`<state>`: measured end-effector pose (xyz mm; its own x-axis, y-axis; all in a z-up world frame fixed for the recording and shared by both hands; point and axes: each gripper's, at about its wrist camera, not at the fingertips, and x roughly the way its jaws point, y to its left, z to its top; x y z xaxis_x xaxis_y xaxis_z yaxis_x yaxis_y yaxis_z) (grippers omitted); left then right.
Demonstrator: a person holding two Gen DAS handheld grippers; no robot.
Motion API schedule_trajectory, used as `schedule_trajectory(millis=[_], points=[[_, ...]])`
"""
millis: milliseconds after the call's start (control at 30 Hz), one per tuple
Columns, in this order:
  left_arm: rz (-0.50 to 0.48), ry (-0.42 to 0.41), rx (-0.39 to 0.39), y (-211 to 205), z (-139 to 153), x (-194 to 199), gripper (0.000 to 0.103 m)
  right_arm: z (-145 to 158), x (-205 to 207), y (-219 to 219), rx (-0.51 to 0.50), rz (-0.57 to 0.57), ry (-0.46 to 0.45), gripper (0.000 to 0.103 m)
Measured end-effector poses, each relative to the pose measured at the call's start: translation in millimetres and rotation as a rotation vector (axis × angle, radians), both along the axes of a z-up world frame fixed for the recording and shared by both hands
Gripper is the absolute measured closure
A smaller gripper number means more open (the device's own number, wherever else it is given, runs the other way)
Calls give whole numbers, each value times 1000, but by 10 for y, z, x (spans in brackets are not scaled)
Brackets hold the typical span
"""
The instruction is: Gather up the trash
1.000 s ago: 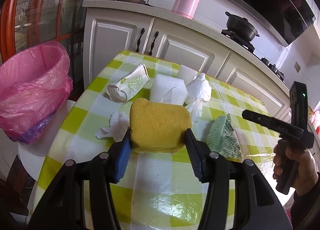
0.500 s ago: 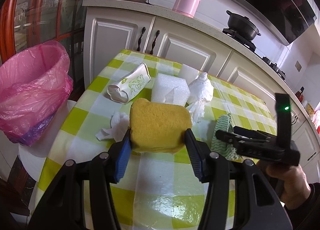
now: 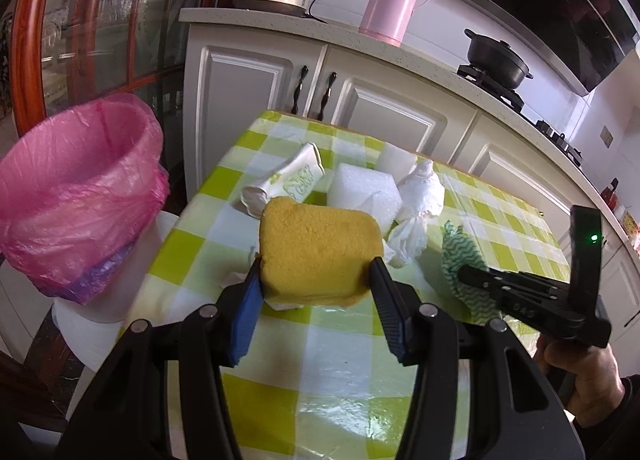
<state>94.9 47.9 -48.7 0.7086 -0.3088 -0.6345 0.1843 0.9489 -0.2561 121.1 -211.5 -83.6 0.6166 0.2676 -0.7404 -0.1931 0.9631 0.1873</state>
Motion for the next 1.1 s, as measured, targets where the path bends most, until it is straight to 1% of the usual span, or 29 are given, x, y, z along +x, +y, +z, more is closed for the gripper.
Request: schedule_trajectory(millis=[200, 267, 333, 533, 633, 667, 733, 767, 800, 933, 1100], points=[[46, -26, 14, 166, 141, -8, 52, 290, -7, 53, 7, 14, -64, 84], [64, -40, 17, 253, 213, -5, 52, 409, 1, 98, 11, 25, -87, 87], [88, -53, 30, 338, 285, 7, 52, 517, 16, 146, 17, 34, -108, 87], [174, -87, 38, 770, 489, 71, 52, 771, 136, 383, 38, 85, -153, 88], [196, -101, 47, 928, 581, 87, 52, 826, 174, 389, 38, 66, -155, 88], [194, -106, 49, 947, 597, 81, 52, 809, 176, 369, 30, 56, -144, 86], [191, -107, 49, 976, 606, 88, 52, 735, 145, 315, 16, 15, -119, 66], [194, -103, 46, 995, 588, 98, 52, 698, 132, 296, 12, 6, -115, 46], [195, -100, 44, 1004, 570, 106, 52, 644, 107, 281, 0, -7, -112, 42], [203, -83, 36, 1056, 480, 124, 52, 347, 77, 232, -25, -39, -52, 41], [215, -72, 37, 1126, 439, 96, 52, -14, 135, 230, -51, -42, 25, 44]])
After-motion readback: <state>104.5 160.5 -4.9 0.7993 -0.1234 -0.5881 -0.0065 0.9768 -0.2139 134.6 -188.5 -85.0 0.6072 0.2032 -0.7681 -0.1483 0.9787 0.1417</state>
